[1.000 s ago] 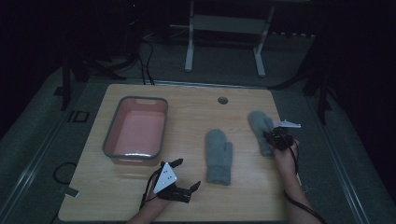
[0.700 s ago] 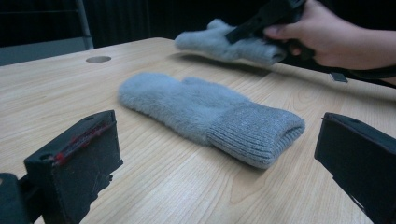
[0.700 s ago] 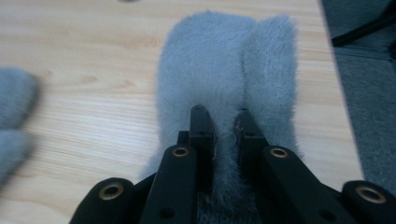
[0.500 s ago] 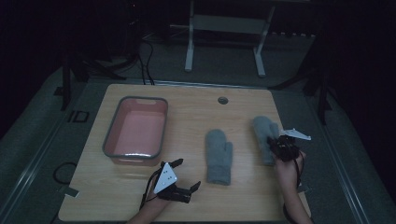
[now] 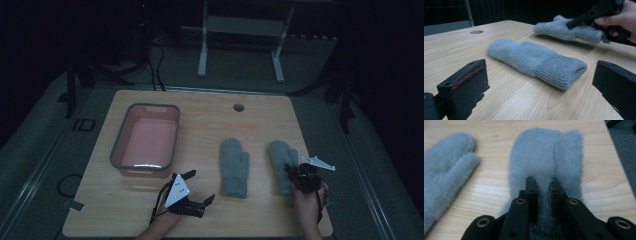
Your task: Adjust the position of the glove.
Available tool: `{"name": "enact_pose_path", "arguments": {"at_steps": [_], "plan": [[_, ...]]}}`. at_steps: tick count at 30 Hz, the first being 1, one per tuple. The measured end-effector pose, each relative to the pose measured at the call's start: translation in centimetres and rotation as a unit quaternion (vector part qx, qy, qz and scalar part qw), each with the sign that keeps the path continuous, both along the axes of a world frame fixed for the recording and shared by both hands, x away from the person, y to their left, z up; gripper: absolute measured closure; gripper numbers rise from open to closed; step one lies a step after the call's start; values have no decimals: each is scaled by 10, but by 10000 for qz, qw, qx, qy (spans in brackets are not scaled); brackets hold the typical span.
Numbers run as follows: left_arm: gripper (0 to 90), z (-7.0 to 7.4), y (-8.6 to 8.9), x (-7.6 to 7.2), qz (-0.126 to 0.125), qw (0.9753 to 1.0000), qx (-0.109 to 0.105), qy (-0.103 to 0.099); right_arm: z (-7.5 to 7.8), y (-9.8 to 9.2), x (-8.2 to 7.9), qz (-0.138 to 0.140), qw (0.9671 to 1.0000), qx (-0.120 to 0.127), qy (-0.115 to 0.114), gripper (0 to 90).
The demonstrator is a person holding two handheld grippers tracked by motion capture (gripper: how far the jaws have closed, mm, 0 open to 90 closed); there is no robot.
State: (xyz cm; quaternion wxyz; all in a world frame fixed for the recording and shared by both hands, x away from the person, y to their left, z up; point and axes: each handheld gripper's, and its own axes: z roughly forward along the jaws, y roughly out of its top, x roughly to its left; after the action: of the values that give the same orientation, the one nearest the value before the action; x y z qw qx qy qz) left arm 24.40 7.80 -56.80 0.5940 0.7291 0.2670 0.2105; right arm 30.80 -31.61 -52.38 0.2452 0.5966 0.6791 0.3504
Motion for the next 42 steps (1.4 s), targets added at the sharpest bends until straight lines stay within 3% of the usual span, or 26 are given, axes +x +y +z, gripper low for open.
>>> {"name": "enact_pose_path", "arguments": {"at_steps": [6, 10, 17, 19, 21, 25, 28, 32, 36, 42], "plan": [[4, 0, 0, 0, -10, 10000, 1, -11, -17, 3, 6, 56, 9996, -112, 250, 748], [4, 0, 0, -1, -24, 10000, 0, -9, -22, 4, 9, 139, 9991, -172, 363, 565], [4, 0, 0, -1, -34, 10000, 5, -9, -28, 15, 11, 357, 9979, -410, 351, 295], [4, 0, 0, -1, -35, 10000, 2, 3, -24, 17, 10, 390, 9980, -370, 341, 305], [4, 0, 0, -1, -38, 10000, -5, 4, -16, 14, 7, 436, 9983, -283, 278, 401], [4, 0, 0, 0, -34, 10000, -3, 10, 3, 4, 2, 321, 9988, -368, 30, 477], [4, 0, 0, 0, -31, 10000, -3, 19, 8, -2, 1, 370, 9993, -34, -8, 500], [4, 0, 0, 0, -30, 10000, 1, 15, 2, 3, 5, 343, 9994, 22, 72, 490], [4, 0, 0, -1, -40, 10000, -2, 8, -9, 11, 9, 233, 9992, -324, 60, 511], [4, 0, 0, -1, -70, 10000, -15, 21, -26, 11, 13, 250, 9986, -407, 216, 529]]}}
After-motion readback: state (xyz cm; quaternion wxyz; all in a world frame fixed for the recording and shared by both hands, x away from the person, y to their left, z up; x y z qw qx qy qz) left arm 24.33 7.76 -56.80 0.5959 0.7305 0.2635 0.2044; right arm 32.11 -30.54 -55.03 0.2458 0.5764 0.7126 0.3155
